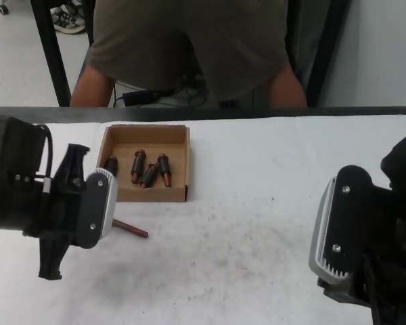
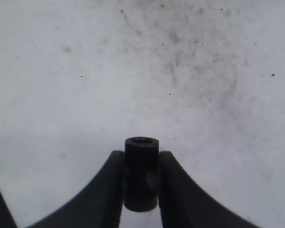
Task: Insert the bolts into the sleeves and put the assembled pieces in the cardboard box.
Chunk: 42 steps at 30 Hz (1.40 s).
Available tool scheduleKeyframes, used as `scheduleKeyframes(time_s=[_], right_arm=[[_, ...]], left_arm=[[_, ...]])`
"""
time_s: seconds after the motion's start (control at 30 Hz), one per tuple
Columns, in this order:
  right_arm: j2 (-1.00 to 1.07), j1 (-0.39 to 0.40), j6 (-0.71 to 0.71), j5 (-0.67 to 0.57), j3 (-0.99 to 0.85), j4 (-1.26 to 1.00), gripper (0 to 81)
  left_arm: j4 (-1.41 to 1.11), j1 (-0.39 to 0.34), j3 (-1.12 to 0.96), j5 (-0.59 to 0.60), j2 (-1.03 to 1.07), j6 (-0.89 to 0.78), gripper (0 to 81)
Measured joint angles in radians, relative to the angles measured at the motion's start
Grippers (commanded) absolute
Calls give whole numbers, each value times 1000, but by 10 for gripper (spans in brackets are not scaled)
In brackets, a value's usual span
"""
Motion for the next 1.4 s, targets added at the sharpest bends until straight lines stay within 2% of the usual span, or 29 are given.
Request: scheduleKeyframes(time_s=[0.13,0.4,0.53,0.77,1.4], right_arm=[[0,0,0,0,15,-2,2],[0,0,0,0,17,-2,2],[0,0,0,0,17,-2,2],[0,0,0,0,17,-2,2],[0,0,0,0,17,-2,2]], left_arm=[[3,0,-32,-10,62,27,351],[7,-44,-147,-41,192,78,340],[84,-44,-201,-79,236,124,340],[207,-44,-234,-90,244,179,340],[213,-44,-233,-73,244,211,321]])
